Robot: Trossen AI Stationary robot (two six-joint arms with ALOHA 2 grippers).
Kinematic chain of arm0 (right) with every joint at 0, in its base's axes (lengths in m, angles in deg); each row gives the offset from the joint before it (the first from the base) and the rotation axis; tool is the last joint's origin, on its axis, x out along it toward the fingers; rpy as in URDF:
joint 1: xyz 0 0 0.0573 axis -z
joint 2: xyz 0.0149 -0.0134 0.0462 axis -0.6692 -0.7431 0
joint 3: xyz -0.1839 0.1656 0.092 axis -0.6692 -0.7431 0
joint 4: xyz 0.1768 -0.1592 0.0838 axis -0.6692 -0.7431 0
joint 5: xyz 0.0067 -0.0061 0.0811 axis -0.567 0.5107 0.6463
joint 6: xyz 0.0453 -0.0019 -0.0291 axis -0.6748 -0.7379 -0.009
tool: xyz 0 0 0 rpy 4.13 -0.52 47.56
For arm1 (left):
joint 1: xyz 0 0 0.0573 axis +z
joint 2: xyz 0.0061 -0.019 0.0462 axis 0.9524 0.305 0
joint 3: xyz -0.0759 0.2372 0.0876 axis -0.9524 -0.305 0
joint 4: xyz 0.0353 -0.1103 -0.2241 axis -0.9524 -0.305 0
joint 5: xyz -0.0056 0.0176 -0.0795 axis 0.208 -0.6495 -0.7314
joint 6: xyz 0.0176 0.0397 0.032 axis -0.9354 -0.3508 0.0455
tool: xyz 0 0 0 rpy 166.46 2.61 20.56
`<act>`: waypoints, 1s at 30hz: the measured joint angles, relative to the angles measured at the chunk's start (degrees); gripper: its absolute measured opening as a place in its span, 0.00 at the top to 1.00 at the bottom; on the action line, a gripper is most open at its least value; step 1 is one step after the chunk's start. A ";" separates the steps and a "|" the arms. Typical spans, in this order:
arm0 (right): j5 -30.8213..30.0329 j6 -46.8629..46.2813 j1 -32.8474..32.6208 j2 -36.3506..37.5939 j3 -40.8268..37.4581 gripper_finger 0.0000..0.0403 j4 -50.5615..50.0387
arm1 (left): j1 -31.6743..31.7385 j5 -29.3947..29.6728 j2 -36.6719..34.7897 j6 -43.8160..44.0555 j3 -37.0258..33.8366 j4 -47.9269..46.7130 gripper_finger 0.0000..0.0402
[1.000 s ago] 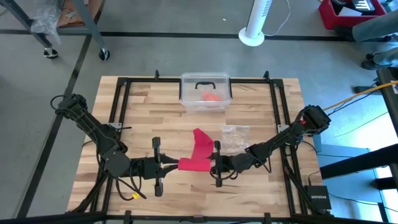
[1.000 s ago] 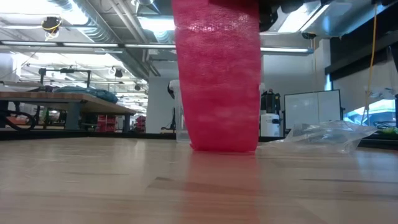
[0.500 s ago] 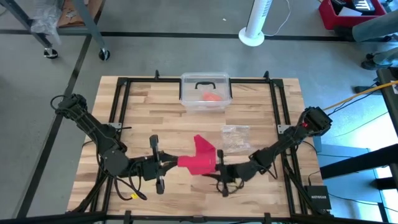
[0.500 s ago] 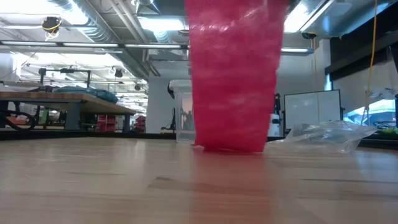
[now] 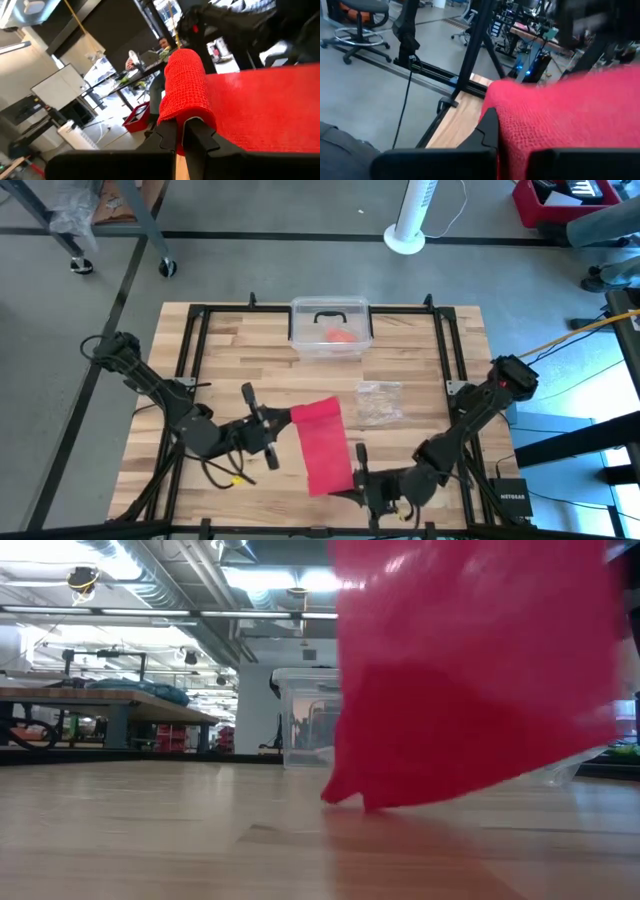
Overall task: Roll bandage
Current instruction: Roll the red bandage
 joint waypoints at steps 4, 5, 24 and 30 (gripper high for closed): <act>-0.83 5.28 -1.65 0.00 5.79 0.99 -3.99 | 1.16 -0.01 1.41 -1.44 -0.14 -0.20 0.99; -1.15 6.75 -2.08 0.00 7.11 0.99 -4.84 | 1.31 -0.02 1.69 -1.95 -0.14 -0.20 0.99; -7.74 22.33 1.37 0.04 31.38 0.99 -19.76 | 1.64 -4.94 7.11 -7.51 -0.14 -0.03 0.99; -11.39 23.30 5.88 0.07 38.77 0.99 -28.30 | 0.90 -5.95 7.20 -7.52 -0.14 -0.22 0.99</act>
